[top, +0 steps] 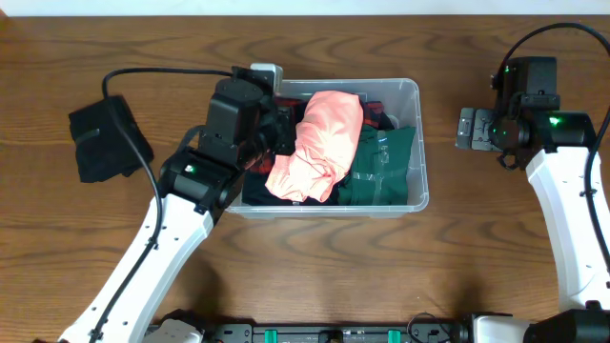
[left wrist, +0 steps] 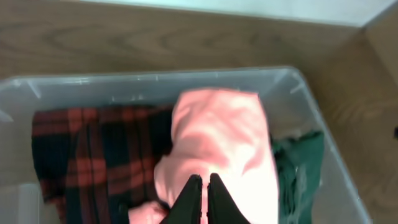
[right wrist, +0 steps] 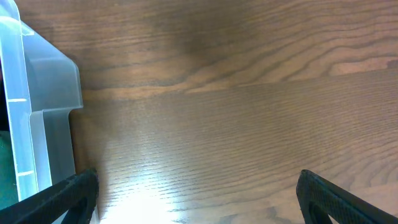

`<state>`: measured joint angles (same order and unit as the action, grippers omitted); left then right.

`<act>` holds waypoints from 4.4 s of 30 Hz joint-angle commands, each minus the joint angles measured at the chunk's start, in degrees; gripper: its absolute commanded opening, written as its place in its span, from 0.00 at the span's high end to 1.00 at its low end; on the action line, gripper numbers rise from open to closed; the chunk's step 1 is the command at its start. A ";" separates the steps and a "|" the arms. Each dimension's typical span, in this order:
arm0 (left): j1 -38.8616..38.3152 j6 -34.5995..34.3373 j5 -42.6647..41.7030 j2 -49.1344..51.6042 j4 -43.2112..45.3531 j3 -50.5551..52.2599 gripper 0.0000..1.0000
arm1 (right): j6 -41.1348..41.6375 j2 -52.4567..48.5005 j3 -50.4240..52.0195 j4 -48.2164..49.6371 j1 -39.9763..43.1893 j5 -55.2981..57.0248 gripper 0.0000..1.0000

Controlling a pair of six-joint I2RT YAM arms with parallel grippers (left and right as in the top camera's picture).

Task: Pack container
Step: 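Place the pink garment into the bin center and release it, then move the left gripper to the black folded item and grasp it, then lower the black folded item into the bin's left side and release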

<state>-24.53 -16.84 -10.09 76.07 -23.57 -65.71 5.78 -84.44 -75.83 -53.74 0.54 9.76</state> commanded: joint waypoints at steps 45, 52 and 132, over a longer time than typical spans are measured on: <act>-3.78 7.63 -3.28 22.03 1.92 -7.74 0.94 | -0.04 -0.11 0.13 -0.09 0.26 -1.42 0.01; 7.63 8.70 13.68 0.57 -2.67 -8.68 0.21 | -0.04 -0.11 0.13 -0.04 0.26 -1.42 0.01; 24.35 25.49 -25.00 4.98 -29.46 -10.54 0.94 | -0.70 -0.09 0.13 -1.05 0.20 -2.75 0.01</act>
<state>1.48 5.58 -40.34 78.91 -53.04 -76.66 5.61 -84.44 -75.79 -54.63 0.51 7.07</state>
